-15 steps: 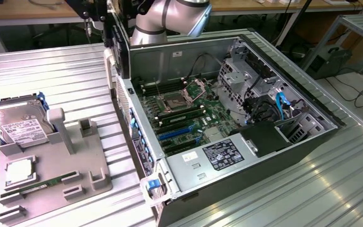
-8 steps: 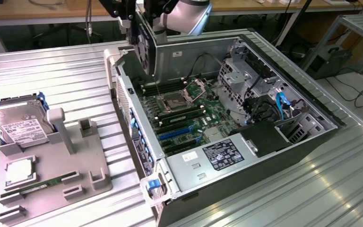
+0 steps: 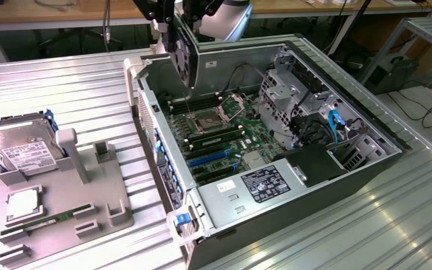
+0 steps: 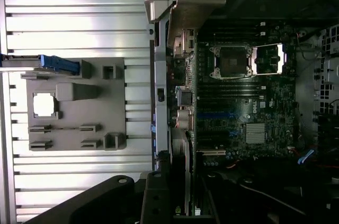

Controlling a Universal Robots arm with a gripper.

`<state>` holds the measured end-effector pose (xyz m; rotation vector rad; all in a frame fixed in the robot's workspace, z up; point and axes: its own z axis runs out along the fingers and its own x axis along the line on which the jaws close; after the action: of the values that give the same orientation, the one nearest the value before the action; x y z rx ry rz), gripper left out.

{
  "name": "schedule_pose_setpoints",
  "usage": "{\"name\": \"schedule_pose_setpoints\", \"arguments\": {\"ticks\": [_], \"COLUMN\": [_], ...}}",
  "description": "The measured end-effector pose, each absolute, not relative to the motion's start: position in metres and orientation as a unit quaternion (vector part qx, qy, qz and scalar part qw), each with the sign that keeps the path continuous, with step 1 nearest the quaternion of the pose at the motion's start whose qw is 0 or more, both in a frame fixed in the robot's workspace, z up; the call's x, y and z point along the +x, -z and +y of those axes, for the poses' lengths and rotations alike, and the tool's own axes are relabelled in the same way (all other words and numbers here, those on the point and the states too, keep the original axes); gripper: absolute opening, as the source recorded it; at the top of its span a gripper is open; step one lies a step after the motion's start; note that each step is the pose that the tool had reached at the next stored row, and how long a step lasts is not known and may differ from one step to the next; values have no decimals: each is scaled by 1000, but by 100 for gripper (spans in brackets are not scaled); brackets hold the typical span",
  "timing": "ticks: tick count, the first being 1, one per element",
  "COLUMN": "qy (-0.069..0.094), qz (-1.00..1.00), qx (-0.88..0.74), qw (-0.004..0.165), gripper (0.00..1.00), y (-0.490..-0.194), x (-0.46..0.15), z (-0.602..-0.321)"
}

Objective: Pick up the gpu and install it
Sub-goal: 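Pick up the gpu and move the gpu toward the slot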

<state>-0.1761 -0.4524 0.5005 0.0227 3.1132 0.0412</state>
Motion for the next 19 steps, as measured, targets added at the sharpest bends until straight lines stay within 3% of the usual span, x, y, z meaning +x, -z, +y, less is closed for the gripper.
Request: {"name": "schedule_pose_setpoints", "arguments": {"ticks": [19], "qy": [-13], "qz": [1000], "qx": [7], "qw": [14], "gripper": [27], "y": [-500], "x": [-152], "z": [-452]}}
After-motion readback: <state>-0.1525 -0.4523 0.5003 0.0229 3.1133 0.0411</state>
